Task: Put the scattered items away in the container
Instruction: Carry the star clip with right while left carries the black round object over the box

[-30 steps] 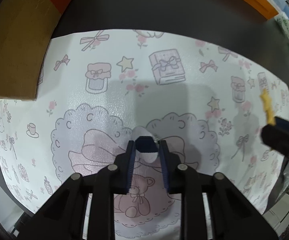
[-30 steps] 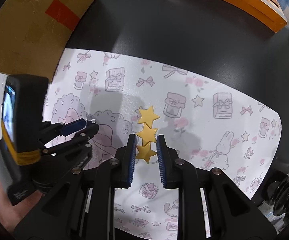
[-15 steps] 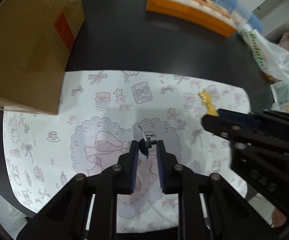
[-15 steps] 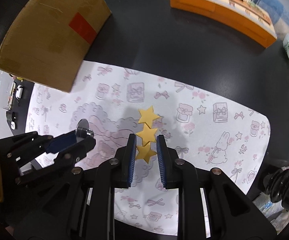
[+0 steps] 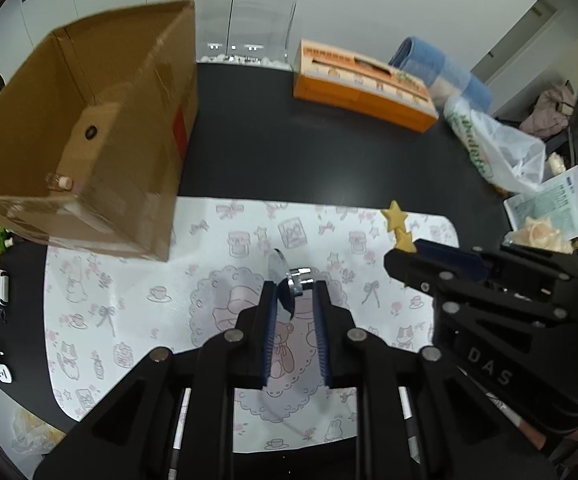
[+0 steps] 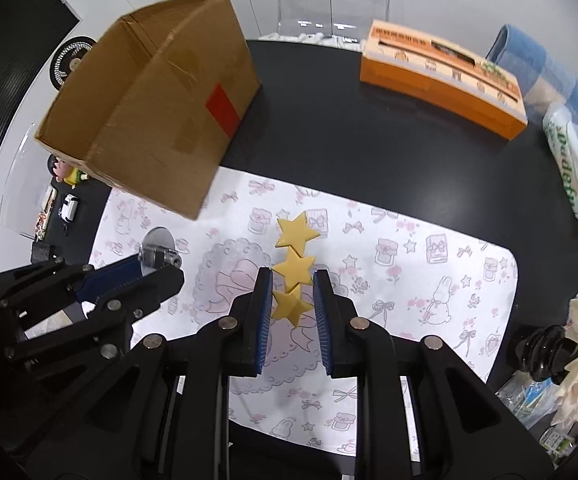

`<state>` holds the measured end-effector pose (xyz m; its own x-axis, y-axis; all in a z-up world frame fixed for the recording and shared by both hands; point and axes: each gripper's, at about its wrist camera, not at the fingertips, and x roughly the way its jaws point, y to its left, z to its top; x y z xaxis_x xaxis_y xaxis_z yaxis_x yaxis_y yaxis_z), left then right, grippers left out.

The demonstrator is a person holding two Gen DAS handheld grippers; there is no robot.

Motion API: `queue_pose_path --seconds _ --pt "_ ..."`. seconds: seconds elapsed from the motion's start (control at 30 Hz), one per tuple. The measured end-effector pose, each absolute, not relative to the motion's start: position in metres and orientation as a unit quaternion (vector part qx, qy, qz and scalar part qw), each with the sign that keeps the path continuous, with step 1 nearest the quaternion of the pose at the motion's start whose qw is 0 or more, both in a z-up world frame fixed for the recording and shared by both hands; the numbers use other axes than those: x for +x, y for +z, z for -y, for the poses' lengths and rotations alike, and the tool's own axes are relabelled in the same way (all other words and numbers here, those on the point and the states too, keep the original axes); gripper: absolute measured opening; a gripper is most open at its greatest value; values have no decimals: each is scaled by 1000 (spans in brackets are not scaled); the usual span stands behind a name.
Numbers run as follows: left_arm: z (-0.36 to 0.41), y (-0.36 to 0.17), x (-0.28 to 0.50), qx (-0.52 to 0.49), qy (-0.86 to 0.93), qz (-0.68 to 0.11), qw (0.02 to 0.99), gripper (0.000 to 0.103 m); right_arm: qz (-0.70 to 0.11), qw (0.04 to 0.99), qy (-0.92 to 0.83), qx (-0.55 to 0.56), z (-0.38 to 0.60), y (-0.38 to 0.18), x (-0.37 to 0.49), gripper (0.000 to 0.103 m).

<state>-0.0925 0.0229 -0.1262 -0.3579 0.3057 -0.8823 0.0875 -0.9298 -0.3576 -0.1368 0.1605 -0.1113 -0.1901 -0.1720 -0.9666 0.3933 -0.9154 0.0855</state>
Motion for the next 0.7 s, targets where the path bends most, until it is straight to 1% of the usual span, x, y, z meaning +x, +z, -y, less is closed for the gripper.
queue_pose_path --seconds 0.2,0.23,0.27,0.47,0.6,0.7 --pt "-6 -109 -95 -543 816 188 64 16 -90 192 -776 594 -144 -88 -132 21" --pt "-4 -106 -96 -540 817 192 65 5 -92 193 -778 591 -141 -84 -131 21" --pt "0 -103 -96 -538 818 194 66 4 -95 194 -779 588 -137 -81 -131 21" --pt "18 -89 -97 -521 827 201 64 4 -108 205 -786 573 -115 -63 -127 21" --pt "35 -81 -96 -510 832 210 60 0 -115 213 -790 564 -99 -52 -127 21" --pt "46 -79 -94 -506 833 215 62 0 -121 215 -792 558 -91 -47 -129 21"
